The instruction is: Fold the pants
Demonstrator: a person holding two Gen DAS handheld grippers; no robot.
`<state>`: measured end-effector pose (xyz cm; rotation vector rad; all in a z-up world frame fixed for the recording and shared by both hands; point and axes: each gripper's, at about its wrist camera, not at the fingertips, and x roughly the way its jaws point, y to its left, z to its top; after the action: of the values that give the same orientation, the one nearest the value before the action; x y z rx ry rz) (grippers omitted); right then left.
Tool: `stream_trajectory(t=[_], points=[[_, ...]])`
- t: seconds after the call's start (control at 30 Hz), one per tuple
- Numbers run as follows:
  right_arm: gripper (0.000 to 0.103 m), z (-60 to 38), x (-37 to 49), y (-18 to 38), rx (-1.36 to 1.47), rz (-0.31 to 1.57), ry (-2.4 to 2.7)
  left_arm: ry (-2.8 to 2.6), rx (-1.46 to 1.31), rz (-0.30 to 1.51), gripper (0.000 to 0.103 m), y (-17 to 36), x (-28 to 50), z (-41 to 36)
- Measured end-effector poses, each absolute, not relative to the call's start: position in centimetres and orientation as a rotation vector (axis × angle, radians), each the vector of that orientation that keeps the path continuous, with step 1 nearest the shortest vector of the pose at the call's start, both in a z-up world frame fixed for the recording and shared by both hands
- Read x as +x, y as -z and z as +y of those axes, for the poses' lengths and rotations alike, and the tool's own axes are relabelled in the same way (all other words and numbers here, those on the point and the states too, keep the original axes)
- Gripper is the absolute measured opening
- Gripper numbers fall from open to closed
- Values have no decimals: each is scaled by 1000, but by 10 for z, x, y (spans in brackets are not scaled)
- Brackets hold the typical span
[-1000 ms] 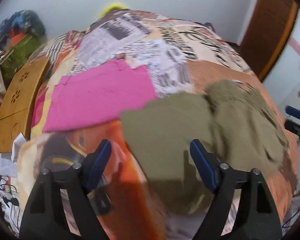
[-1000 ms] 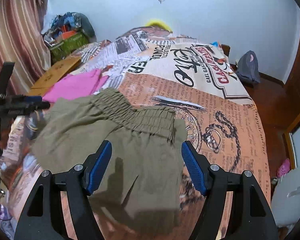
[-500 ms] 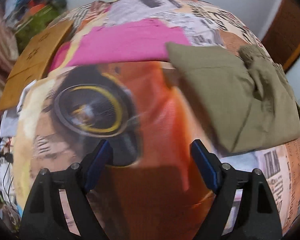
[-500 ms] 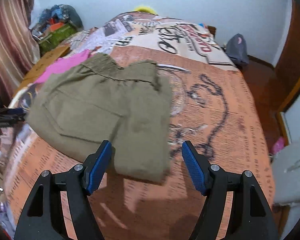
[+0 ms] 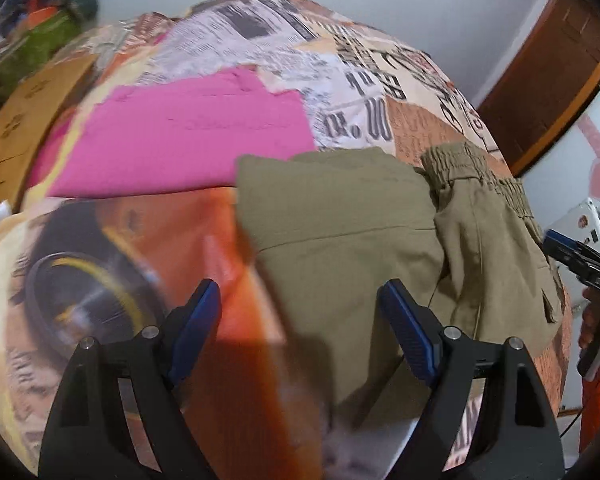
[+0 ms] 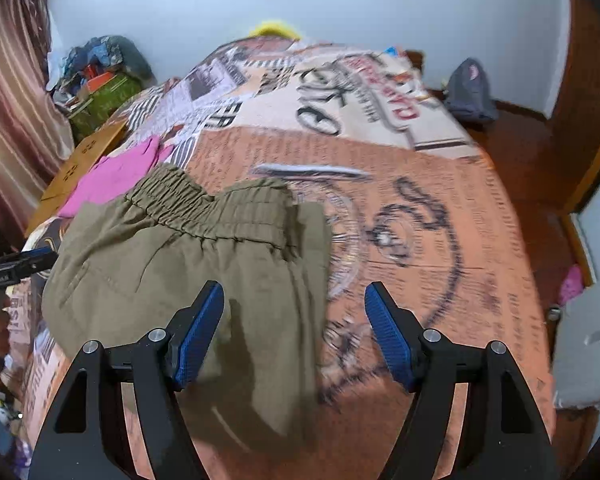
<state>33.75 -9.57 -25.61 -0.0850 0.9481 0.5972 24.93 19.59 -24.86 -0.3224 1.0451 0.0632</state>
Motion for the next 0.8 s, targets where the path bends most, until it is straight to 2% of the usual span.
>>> stream_trajectory(t=[0.07,0.17,0.23,0.43,0.47,0.53,0.57,0.63,0.8], points=[[70,-89,343,265,-88,978,-621,-39,-336,1065,84,257,260,193],[70,-84,350,277,-89,1031,-682,-27,-326,1055,92,262,270,188],[81,-86,356,281,-91,1043,-698,5,-335,1055,93,264,280,186],[93,-96,372,298,-10,1128,-708,30,-309,1050,93,267,298,174],[93,-97,373,299,4,1135,-710,31,-313,1050,92,267,300,174],[92,-98,374,300,11,1134,-715,46,-326,1049,80,266,302,175],[92,-98,373,300,12,1131,-727,55,-330,1049,78,266,303,175],[80,-99,372,298,20,1134,-756,52,-308,1046,72,263,305,172],[72,-97,376,296,6,1154,-788,41,-260,1038,65,260,306,167]])
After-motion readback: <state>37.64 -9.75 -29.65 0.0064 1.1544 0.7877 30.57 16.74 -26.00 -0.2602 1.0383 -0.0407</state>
